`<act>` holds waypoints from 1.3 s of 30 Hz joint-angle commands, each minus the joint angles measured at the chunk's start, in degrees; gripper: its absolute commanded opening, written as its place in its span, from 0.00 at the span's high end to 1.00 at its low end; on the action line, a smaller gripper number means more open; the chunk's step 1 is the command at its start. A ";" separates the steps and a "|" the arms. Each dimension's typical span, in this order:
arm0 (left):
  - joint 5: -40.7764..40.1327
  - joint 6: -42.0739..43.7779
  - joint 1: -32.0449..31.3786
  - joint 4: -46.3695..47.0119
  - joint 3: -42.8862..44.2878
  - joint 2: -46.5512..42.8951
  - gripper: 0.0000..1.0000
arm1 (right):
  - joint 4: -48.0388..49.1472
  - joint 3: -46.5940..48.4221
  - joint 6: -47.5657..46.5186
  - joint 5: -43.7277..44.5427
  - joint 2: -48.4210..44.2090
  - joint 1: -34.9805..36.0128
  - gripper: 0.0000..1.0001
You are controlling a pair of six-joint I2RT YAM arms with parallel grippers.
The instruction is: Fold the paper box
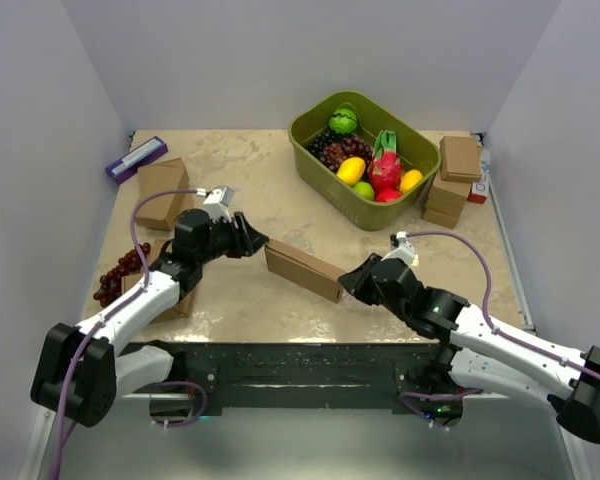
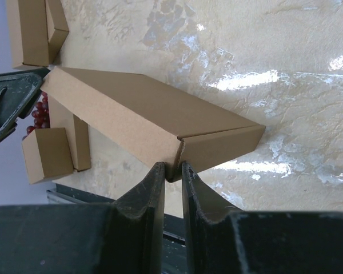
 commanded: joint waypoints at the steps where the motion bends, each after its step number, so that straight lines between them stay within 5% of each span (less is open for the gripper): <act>1: 1.36 -0.71 0.39 2.34 -0.67 0.02 0.51 | -5.66 -0.94 -1.39 1.02 1.54 -0.26 0.83; 26: 4.70 -5.45 0.39 5.93 -10.51 0.55 0.64 | -6.63 -0.06 -1.74 2.25 2.07 -0.17 0.83; 33: 6.55 -6.42 0.39 8.67 -12.45 1.43 0.82 | -4.78 -1.56 -1.48 1.46 2.33 -0.17 0.84; 39: 6.46 -6.60 0.39 9.81 -13.94 1.26 0.88 | -4.17 -2.00 -1.65 1.28 2.34 -0.17 0.90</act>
